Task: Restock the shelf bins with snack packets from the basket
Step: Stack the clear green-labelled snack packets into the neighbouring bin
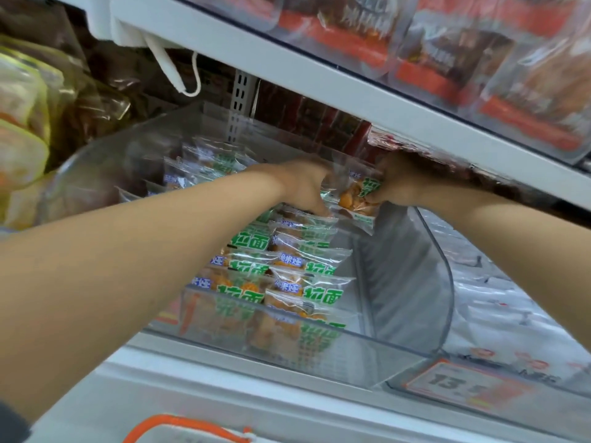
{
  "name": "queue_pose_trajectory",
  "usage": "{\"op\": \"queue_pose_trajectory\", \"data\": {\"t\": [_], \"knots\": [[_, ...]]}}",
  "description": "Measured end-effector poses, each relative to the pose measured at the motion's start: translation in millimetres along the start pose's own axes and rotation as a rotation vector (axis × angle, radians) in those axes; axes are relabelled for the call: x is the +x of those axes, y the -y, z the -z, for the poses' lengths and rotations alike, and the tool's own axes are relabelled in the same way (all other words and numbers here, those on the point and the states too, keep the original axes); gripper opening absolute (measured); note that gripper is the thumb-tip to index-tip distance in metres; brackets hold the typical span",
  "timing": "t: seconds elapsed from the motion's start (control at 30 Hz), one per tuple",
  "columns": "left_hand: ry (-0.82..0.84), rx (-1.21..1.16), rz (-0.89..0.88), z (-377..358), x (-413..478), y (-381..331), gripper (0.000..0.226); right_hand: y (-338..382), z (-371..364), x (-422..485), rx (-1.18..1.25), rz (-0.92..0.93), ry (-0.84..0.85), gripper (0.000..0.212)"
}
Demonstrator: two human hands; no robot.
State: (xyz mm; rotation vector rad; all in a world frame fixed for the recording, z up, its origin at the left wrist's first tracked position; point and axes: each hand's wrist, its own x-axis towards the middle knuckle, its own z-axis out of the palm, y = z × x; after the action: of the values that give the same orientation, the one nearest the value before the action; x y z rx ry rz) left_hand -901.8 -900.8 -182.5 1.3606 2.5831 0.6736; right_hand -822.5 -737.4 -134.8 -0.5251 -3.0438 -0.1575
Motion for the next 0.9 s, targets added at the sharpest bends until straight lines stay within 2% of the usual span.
{"op": "queue_pose_trajectory", "data": {"t": [0.1,0.2,0.33,0.43,0.5,0.63,0.77,0.9], "knots": [[0.021,0.037,-0.023,-2.6,3.5,0.1,0.074,-2.9,-16.9,12.5,-0.178,0.095,0.019,0.03],[0.004,0.148,0.005,-14.1,8.7,5.8,0.073,-3.3,-28.6,19.7,-0.287,0.138,-0.006,0.028],[-0.012,0.127,-0.019,-17.2,9.5,11.1,0.082,-1.0,-31.1,23.2,-0.369,0.133,0.1,0.028],[0.0,0.179,-0.033,-16.4,7.3,10.9,0.065,1.6,-29.5,21.5,-0.442,0.142,0.14,0.035],[0.023,0.235,-0.028,-18.5,7.8,10.8,0.057,0.3,-32.4,22.4,-0.432,0.164,0.109,0.032],[0.037,0.276,-0.033,-19.4,7.8,10.2,0.057,-3.0,-42.4,30.0,-0.42,0.206,0.019,0.015],[0.047,0.291,-0.029,-17.9,4.9,8.6,0.057,-0.8,-45.5,37.5,-0.35,0.17,0.077,0.014],[0.057,0.304,-0.019,-18.4,5.7,9.0,0.057,-1.0,-38.8,33.0,-0.279,0.156,0.119,0.038]]}}
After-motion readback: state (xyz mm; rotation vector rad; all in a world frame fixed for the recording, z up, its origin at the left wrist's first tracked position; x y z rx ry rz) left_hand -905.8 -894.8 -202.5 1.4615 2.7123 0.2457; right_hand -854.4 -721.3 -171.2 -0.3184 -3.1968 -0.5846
